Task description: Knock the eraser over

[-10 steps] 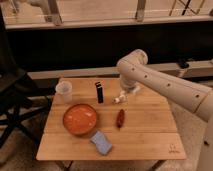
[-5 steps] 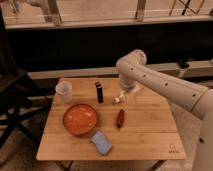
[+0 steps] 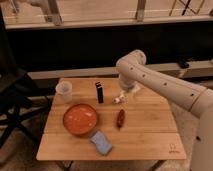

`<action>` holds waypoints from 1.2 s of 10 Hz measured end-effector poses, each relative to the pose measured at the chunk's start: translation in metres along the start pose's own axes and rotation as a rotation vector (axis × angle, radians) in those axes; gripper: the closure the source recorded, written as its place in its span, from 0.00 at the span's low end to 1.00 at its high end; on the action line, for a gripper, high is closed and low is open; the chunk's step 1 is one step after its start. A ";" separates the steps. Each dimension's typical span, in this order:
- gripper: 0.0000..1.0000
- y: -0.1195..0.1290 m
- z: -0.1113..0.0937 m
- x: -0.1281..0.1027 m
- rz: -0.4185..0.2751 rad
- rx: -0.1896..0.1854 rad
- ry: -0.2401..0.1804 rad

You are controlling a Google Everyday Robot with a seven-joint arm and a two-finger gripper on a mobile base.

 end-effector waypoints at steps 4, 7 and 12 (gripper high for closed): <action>0.20 -0.005 0.004 -0.001 -0.013 0.002 -0.006; 0.20 -0.009 0.009 -0.001 -0.023 0.001 -0.009; 0.20 -0.016 0.017 -0.002 -0.040 0.002 -0.014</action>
